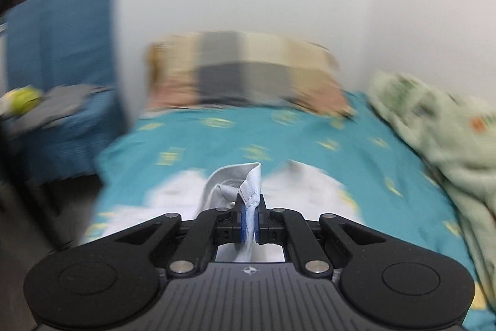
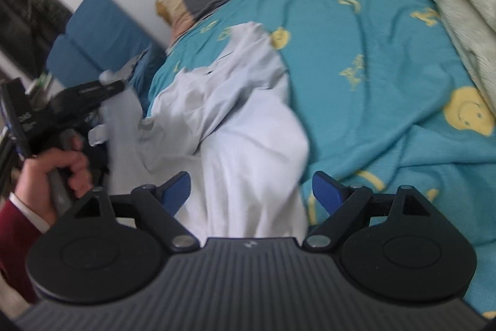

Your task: Fold clothes

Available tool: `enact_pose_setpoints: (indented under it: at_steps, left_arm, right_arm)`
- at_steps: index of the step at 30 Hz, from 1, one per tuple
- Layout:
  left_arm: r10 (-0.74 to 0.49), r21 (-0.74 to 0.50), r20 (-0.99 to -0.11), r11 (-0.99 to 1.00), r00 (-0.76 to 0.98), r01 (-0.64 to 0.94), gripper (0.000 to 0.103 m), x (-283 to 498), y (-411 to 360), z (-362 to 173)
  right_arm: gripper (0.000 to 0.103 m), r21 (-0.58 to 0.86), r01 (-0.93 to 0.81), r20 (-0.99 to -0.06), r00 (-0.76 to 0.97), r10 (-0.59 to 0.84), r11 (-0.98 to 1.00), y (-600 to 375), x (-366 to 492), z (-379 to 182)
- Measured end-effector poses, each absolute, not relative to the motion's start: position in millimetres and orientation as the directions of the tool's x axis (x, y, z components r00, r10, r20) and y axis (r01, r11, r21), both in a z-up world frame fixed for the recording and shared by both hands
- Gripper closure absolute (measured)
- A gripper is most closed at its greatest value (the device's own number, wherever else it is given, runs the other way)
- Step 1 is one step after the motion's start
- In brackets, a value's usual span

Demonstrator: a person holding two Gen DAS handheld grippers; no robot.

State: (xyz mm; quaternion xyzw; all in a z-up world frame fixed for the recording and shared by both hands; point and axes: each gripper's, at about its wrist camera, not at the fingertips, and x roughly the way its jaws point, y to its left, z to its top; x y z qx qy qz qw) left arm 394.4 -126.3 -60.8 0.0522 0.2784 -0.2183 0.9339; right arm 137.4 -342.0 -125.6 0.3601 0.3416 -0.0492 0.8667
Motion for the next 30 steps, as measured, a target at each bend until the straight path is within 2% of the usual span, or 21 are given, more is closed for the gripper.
enact_pose_setpoints:
  at_steps: [5,6,8,10,13,19,23,30]
  left_arm:
    - [-0.395,-0.010,-0.610,0.870,0.687,0.492,0.096,389,-187,-114]
    - [-0.391,-0.010,-0.622,0.870,0.678,0.493,0.093,387,-192,-125]
    - [-0.389,-0.021,-0.637,0.872,0.665,0.490,0.083,384,-199,-142]
    - [-0.389,-0.037,-0.641,0.877,0.662,0.479,0.067,377,-193,-142]
    - [-0.392,-0.069,-0.641,0.886,0.660,0.458,0.060,357,-175,-132]
    - [-0.384,-0.133,-0.622,0.911,0.683,0.391,0.054,279,-114,-90]
    - [-0.338,-0.122,-0.609,0.934,0.718,0.336,0.052,220,-80,-69]
    - [-0.360,-0.200,-0.606,0.932,0.709,0.302,0.050,161,-28,-51]
  right_arm:
    - [0.016,0.606,0.372,-0.624,0.770,0.131,0.703,-364,136,-132]
    - [0.016,0.611,0.376,-0.623,0.771,0.130,0.697,-368,136,-134]
    - [0.016,0.609,0.383,-0.620,0.776,0.116,0.695,-374,137,-136]
    - [0.016,0.607,0.383,-0.616,0.781,0.106,0.696,-378,139,-138]
    - [0.016,0.607,0.359,-0.595,0.797,0.106,0.709,-379,142,-136]
    - [0.016,0.576,0.217,-0.497,0.858,0.127,0.788,-363,142,-116]
    - [0.017,0.520,0.124,-0.452,0.880,0.149,0.845,-348,136,-101]
    - [0.017,0.410,-0.034,-0.429,0.875,0.226,0.911,-307,134,-81]
